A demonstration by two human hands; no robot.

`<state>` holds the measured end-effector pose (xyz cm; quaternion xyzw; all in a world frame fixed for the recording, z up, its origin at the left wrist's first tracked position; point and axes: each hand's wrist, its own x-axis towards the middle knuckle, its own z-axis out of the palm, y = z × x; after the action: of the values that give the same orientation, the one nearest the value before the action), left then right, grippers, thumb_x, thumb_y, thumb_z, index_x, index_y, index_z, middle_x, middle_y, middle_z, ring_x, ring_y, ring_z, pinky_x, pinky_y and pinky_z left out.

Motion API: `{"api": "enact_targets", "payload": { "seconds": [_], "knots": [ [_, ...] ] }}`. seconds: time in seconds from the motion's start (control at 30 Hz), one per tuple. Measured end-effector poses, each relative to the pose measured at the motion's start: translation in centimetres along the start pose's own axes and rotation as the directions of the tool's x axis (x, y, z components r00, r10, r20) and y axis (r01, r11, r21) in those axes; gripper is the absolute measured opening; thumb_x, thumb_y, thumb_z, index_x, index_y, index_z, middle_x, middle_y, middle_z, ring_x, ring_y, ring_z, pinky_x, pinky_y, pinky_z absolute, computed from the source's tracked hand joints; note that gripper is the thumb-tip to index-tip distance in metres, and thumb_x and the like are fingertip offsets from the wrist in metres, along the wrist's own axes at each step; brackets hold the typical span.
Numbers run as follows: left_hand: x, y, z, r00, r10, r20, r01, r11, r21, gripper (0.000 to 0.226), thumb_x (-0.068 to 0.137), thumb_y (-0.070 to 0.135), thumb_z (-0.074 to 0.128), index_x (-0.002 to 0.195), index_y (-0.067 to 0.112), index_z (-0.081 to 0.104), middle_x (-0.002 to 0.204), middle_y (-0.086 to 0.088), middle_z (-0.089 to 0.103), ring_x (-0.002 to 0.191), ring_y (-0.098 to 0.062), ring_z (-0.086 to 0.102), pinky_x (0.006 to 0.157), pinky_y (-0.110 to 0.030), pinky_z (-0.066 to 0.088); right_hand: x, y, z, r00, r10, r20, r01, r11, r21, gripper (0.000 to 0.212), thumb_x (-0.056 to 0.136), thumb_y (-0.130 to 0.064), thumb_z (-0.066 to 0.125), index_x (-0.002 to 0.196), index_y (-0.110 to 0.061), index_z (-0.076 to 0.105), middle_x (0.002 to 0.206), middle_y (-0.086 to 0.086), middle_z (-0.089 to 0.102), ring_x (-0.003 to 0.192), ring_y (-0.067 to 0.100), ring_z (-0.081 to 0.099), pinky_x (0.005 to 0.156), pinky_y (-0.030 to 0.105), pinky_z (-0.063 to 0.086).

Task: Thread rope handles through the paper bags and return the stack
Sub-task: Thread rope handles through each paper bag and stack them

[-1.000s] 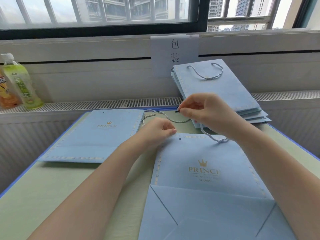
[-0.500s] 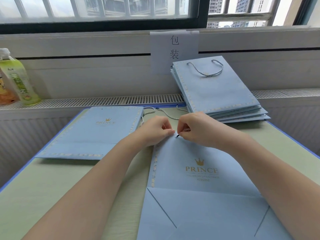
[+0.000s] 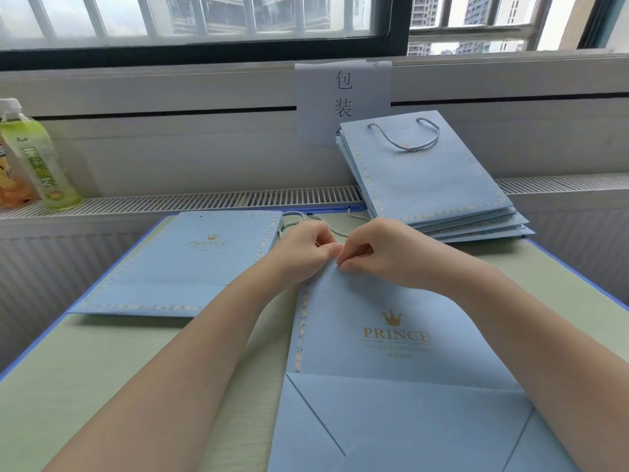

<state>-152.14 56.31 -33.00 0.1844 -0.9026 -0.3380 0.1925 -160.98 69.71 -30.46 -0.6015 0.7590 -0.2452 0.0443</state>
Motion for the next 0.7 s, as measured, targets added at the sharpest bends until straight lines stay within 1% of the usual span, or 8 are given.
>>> {"api": "enact_targets", "payload": {
  "seconds": [0.07,0.13,0.27,0.4,0.43,0.57,0.63,0.7],
  "knots": [
    [-0.1,0.0,-0.1,1.0,0.0,-0.007,0.0,1.0,-0.02,0.02,0.091,0.016,0.059,0.072,0.018,0.054,0.073,0.005,0.053,0.067,-0.01,0.046,0.067,-0.027,0.038,0.0,0.2,-0.3,1.0,0.011,0.015,-0.012,0.998,0.055,0.013,0.085,-0.014,0.064,0.091,-0.014,0.076,0.075,0.002,0.069,0.065,0.01,0.056,0.059,0.017,0.041],
    [-0.1,0.1,-0.2,1.0,-0.002,-0.007,0.002,1.0,-0.03,0.021,0.092,0.017,0.058,0.071,0.019,0.053,0.072,0.005,0.052,0.065,-0.007,0.044,0.064,-0.026,0.036,0.0,0.3,-0.4,1.0,0.015,0.024,-0.017,0.996,0.082,0.012,0.085,-0.014,0.065,0.089,-0.015,0.076,0.071,-0.001,0.067,0.057,0.005,0.051,0.055,0.014,0.039],
    [0.0,0.3,-0.3,1.0,-0.002,-0.001,0.002,0.997,-0.08,0.02,0.093,0.018,0.057,0.073,0.018,0.054,0.07,0.006,0.051,0.065,-0.007,0.044,0.065,-0.025,0.035,0.3,0.4,0.0,0.999,0.017,-0.032,-0.014,0.995,0.095,0.008,0.082,-0.013,0.068,0.085,-0.018,0.073,0.074,-0.002,0.066,0.062,0.003,0.052,0.059,0.013,0.039],
    [-0.4,0.7,-0.8,0.999,-0.032,0.035,0.039,0.976,-0.214,0.02,0.094,0.018,0.056,0.074,0.016,0.055,0.069,0.005,0.053,0.06,-0.005,0.046,0.055,-0.018,0.034,0.4,0.5,0.2,0.992,0.027,-0.121,-0.017,0.996,0.085,0.008,0.082,-0.015,0.069,0.089,-0.013,0.067,0.07,-0.007,0.058,0.06,0.002,0.051,0.057,0.014,0.039],
    [-0.5,0.7,-0.9,0.998,-0.042,0.041,0.051,0.965,-0.258,0.02,0.094,0.018,0.057,0.075,0.014,0.057,0.07,0.003,0.055,0.061,-0.007,0.048,0.056,-0.019,0.036,0.5,0.5,0.3,0.99,0.02,-0.142,-0.01,0.997,0.073,0.01,0.081,-0.017,0.069,0.089,-0.013,0.065,0.071,-0.008,0.056,0.062,0.001,0.05,0.058,0.014,0.038],
    [-0.8,0.9,-1.5,0.996,-0.06,0.065,0.081,0.906,-0.416,0.018,0.093,0.015,0.057,0.078,0.006,0.06,0.074,-0.005,0.06,0.066,-0.014,0.055,0.065,-0.023,0.044,0.6,0.7,0.2,0.984,-0.007,-0.177,0.008,1.0,0.006,0.022,0.082,-0.027,0.07,0.097,-0.019,0.057,0.087,-0.01,0.051,0.074,-0.008,0.045,0.064,0.002,0.033],
    [-0.8,0.9,-1.6,0.996,-0.059,0.068,0.083,0.892,-0.445,0.017,0.093,0.014,0.057,0.085,-0.001,0.062,0.079,-0.011,0.06,0.071,-0.02,0.055,0.069,-0.027,0.045,0.6,0.7,0.1,0.99,0.004,-0.144,-0.006,1.0,-0.012,0.023,0.084,-0.03,0.067,0.102,-0.019,0.059,0.083,-0.016,0.049,0.072,-0.006,0.045,0.062,0.006,0.033],
    [-0.8,1.1,-1.7,0.996,-0.053,0.068,0.078,0.89,-0.448,0.021,0.094,0.016,0.056,0.091,-0.004,0.062,0.083,-0.014,0.059,0.075,-0.021,0.055,0.071,-0.028,0.044,0.5,0.6,0.2,0.991,-0.002,-0.132,-0.004,0.999,-0.049,0.025,0.086,-0.032,0.066,0.105,-0.017,0.059,0.082,-0.016,0.049,0.073,0.004,0.046,0.066,0.019,0.035]
  ]
}}
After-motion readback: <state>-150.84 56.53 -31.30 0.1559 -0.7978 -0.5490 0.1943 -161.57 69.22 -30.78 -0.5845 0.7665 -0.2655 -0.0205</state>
